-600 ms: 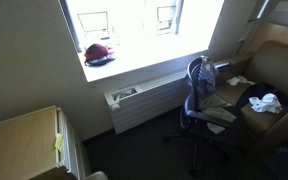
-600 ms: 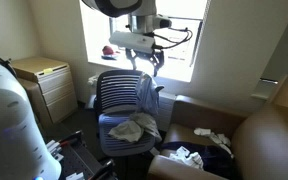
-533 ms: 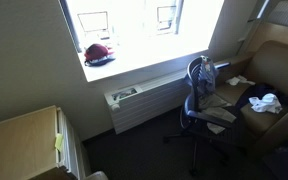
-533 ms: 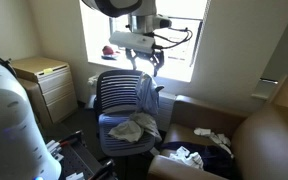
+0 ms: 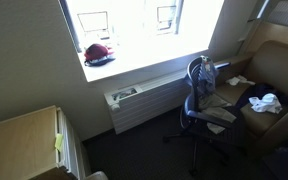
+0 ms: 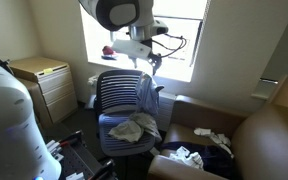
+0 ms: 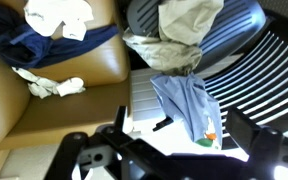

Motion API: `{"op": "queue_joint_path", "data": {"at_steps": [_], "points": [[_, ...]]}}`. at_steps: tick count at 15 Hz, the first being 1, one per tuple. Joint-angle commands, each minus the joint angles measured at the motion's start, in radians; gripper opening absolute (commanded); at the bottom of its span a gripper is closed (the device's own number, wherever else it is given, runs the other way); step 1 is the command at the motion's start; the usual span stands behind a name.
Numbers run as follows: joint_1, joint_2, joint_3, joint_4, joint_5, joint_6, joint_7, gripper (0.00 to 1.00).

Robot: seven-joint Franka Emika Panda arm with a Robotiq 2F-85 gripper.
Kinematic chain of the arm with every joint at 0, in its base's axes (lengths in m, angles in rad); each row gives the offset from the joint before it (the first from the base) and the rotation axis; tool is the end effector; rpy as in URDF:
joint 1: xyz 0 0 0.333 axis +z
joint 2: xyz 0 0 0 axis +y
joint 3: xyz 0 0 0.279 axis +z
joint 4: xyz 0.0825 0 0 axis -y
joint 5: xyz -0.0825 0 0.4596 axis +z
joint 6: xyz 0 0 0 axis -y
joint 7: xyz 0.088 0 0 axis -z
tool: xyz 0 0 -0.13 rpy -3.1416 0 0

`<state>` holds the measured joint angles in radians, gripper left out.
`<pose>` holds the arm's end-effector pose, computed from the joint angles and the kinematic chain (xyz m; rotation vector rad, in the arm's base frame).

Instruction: Take the blue shirt and put it on the seat of the chair

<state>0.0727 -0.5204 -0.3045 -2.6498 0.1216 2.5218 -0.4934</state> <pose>0.4881 -0.0972 0.3460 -2.9623 -0.2757 -0.6396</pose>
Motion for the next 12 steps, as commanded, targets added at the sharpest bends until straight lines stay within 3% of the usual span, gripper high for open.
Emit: {"op": "queue_joint_path", "data": {"at_steps": [1,2,4,5,8,10,12], "points": [[0.140,0.122,-0.012,0.024,0.177,0.281,-0.021,1.00],[0.183,0.192,-0.015,0.035,0.216,0.368,-0.013,1.00],[0.253,0.333,-0.039,0.083,0.289,0.362,0.014,1.00],[0.195,0.187,-0.006,0.015,0.225,0.331,0.019,1.00],[0.211,0.240,-0.005,0.029,0.234,0.348,0.023,1.00],[0.167,0.255,-0.005,0.053,0.181,0.307,0.041,1.00],[0.191,0.393,0.014,0.069,0.196,0.388,0.093,1.00]]}}
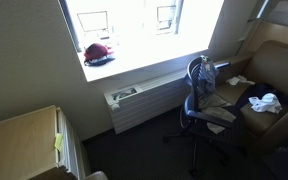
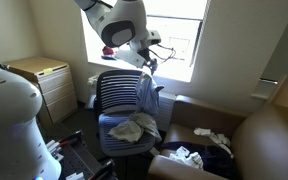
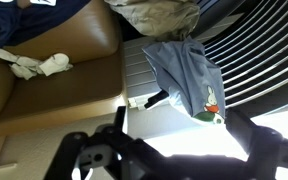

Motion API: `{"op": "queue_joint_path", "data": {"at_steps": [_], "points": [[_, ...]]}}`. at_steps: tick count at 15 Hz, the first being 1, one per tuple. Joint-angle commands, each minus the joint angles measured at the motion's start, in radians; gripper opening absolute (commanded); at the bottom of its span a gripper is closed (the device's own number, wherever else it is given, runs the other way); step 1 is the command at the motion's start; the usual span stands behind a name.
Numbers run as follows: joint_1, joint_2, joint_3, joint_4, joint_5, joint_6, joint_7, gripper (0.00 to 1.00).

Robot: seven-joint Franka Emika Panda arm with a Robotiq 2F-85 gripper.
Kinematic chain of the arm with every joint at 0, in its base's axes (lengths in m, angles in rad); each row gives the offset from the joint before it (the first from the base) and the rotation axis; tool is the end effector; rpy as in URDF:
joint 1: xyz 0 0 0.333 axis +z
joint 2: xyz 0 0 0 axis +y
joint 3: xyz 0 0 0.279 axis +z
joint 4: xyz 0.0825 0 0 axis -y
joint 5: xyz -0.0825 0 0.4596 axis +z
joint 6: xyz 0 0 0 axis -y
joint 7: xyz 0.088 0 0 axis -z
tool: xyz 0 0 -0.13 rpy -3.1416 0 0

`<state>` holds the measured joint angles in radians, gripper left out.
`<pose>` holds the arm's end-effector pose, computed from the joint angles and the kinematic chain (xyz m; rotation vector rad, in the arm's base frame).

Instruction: Take the blue shirt and put it on the seat of the chair

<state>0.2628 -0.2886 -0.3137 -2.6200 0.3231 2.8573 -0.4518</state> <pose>0.5278 -0.0318 0.2886 -2.9044 -0.1489 -0.8069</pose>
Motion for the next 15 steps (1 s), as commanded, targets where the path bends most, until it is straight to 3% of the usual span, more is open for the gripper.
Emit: {"op": "queue_joint_path", "data": {"at_steps": [1,4,6,9,10,11,12,15], "points": [[0.048,0.226,0.023,0.042,0.044,0.109,0.054,1.00],[0.162,0.355,0.035,0.132,0.260,0.067,0.030,1.00],[0.183,0.488,0.071,0.239,0.334,0.141,0.035,1.00],[0.216,0.676,0.035,0.426,0.239,0.227,0.176,1.00],[0.082,0.697,0.154,0.471,0.097,0.256,0.315,1.00],[0.209,0.701,0.032,0.550,0.189,0.187,0.266,1.00],[0.076,0.640,0.163,0.404,0.012,0.248,0.374,1.00],[0.092,0.686,0.139,0.521,0.016,0.232,0.386,1.00]]}}
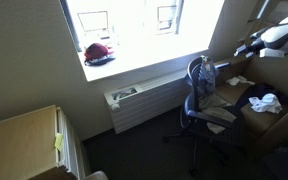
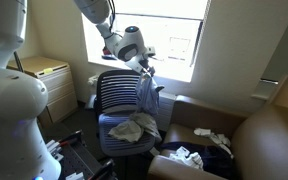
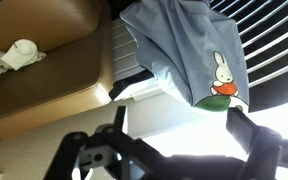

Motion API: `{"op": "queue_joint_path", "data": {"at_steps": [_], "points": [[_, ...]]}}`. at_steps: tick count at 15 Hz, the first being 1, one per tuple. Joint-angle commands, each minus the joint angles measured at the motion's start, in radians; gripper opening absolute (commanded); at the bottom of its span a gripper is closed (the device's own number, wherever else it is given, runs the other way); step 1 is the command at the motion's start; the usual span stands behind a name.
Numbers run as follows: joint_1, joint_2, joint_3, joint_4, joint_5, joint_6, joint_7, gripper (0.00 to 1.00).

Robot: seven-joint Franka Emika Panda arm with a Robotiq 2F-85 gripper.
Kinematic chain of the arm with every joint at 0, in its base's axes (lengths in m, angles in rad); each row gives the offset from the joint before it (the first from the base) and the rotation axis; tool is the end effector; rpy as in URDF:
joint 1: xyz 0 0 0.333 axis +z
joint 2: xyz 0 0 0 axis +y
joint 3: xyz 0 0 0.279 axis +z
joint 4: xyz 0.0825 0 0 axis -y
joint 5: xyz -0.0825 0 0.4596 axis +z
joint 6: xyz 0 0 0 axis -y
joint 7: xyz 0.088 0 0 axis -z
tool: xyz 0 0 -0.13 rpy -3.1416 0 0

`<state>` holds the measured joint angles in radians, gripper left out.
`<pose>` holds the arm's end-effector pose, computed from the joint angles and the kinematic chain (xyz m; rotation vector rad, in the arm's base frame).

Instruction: Take the blue shirt and put it on the seat of the chair

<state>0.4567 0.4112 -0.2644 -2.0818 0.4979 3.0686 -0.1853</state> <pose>0.6656 0.0900 0.1857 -2.9192 0.0805 -0.8928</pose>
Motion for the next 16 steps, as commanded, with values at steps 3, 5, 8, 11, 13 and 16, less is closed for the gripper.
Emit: {"op": "queue_joint_path", "data": {"at_steps": [3,5,8,11,13,16], "points": [[-0.270,0.023,0.243,0.075,-0.077,-0.161,-0.091,1.00],[-0.388,0.133,0.339,0.211,0.024,-0.279,-0.236,1.00],[-0.471,0.278,0.353,0.361,-0.152,-0.488,-0.186,1.00],[-0.503,0.257,0.373,0.318,-0.226,-0.458,-0.135,1.00],[-0.513,0.266,0.388,0.321,-0.224,-0.447,-0.136,1.00],[-0.512,0.239,0.411,0.301,-0.211,-0.413,-0.137,1.00]]}}
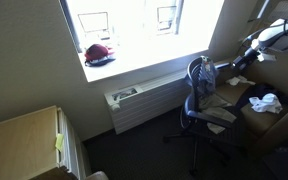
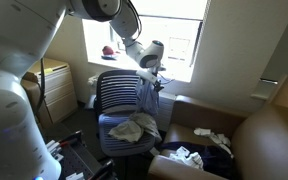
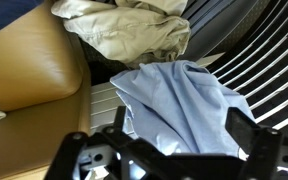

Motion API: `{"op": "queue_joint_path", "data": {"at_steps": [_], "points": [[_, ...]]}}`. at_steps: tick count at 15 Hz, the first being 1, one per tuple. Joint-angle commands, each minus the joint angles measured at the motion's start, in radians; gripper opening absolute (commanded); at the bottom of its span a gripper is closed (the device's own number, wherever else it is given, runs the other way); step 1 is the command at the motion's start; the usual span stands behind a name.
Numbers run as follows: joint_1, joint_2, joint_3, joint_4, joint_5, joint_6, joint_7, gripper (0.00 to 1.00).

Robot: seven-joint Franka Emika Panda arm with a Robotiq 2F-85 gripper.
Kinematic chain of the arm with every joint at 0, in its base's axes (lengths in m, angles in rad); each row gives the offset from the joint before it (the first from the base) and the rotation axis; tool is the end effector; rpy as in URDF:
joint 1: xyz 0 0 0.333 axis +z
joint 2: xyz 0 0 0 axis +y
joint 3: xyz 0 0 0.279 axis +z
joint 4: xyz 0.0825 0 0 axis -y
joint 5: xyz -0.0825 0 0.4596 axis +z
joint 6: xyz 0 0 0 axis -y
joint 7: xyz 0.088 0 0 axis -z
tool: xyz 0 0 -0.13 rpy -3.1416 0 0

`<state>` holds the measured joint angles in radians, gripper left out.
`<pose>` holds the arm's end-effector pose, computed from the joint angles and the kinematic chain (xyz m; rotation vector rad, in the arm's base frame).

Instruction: Take the blue shirt and put it on the seat of the chair

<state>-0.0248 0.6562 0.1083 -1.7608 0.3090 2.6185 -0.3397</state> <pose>0.7124 0.0552 0.1065 -2.8994 -0.2046 -0.3315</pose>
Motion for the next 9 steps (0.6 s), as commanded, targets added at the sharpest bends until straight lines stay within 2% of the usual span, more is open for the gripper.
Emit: {"op": "queue_joint_path", "data": {"at_steps": [1,2,4,5,7,8,9], "points": [[-0.033,0.014,0.055,-0.015,-0.005,0.074,0.024,1.00],[-0.040,0.068,0.092,0.013,0.027,0.085,0.032,1.00],[-0.003,0.149,0.145,0.024,0.041,0.229,0.049,1.00],[0.003,0.188,0.177,0.044,0.032,0.257,0.059,1.00],[0.048,0.291,0.229,0.082,0.007,0.448,0.109,1.00],[0.000,0.201,0.216,0.014,-0.037,0.342,0.117,1.00],[0.018,0.235,0.227,0.021,-0.057,0.384,0.141,1.00]]}}
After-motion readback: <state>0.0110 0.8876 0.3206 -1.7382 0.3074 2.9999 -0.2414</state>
